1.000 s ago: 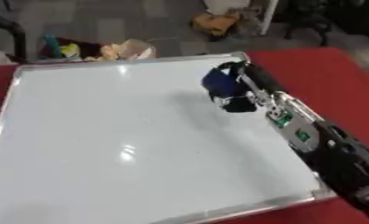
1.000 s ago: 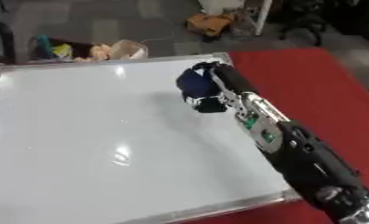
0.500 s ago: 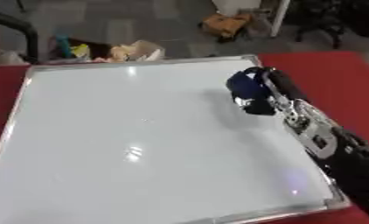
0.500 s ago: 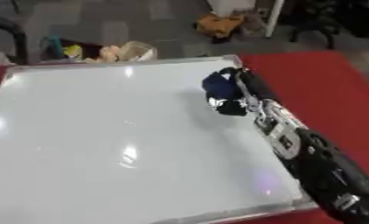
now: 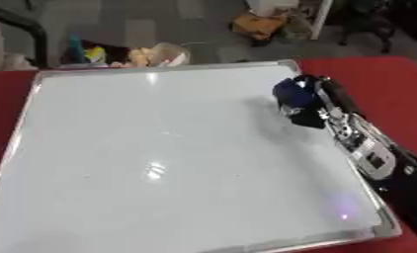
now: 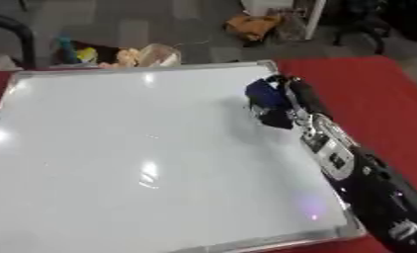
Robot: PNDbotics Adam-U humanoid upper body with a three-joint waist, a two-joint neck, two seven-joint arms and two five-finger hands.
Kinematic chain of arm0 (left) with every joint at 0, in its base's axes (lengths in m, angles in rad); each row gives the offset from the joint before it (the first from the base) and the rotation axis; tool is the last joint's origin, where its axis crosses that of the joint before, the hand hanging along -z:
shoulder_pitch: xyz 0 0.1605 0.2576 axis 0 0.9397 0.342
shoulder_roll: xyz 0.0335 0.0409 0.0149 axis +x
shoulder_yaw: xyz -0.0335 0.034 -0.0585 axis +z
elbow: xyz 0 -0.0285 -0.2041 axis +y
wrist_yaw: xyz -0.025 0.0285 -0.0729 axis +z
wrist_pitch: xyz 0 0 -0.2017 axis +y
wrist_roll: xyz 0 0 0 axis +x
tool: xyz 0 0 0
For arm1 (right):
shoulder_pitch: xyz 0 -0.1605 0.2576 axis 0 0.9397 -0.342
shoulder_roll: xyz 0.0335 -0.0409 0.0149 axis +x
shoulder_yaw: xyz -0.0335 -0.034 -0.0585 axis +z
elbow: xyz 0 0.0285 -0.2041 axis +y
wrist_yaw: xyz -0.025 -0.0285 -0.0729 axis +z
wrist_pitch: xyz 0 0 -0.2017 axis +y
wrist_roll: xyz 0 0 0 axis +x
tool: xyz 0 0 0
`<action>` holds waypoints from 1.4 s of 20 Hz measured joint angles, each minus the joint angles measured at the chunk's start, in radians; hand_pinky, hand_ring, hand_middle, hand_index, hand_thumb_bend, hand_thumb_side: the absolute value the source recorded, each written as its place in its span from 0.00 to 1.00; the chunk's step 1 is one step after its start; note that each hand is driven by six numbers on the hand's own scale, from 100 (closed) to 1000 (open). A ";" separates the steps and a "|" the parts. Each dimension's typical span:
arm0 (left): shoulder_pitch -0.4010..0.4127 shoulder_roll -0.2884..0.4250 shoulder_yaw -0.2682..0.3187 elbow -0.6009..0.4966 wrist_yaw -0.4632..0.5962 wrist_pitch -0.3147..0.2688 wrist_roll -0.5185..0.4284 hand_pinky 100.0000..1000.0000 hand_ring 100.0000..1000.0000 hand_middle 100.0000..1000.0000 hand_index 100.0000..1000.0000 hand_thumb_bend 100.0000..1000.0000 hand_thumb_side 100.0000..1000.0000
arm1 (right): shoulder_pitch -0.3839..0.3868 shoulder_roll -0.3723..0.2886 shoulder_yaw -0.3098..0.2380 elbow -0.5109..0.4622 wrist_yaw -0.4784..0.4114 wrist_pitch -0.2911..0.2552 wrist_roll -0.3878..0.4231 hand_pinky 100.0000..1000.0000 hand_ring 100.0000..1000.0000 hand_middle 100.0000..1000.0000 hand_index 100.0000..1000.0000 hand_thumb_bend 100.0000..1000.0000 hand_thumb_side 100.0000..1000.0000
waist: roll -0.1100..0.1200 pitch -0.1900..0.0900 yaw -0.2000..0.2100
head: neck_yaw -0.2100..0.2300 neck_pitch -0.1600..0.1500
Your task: Wipe the whiteboard clean with a brush.
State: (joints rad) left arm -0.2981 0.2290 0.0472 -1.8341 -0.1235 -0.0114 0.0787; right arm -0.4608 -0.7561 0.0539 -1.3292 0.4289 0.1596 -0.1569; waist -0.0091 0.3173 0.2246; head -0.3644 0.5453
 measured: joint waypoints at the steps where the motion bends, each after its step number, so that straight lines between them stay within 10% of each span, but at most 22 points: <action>1: 0.000 0.000 0.000 0.000 0.000 0.000 0.000 0.37 0.54 0.46 0.61 0.24 0.90 | 0.003 -0.001 -0.004 0.005 -0.004 0.000 -0.003 0.38 0.64 0.47 0.84 0.13 0.44 | -0.001 0.001 0.001 | 0.002 0.001; 28: -0.010 0.000 0.000 0.000 0.000 -0.006 -0.009 0.37 0.54 0.46 0.61 0.23 0.90 | -0.023 -0.005 -0.004 0.083 -0.009 -0.004 -0.004 0.42 0.70 0.54 0.81 0.10 0.53 | 0.002 0.022 0.016 | 0.009 0.004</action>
State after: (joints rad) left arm -0.3077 0.2290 0.0472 -1.8345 -0.1235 -0.0171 0.0695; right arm -0.4837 -0.7614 0.0499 -1.2459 0.4198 0.1557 -0.1610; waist -0.0071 0.3394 0.2407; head -0.3556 0.5489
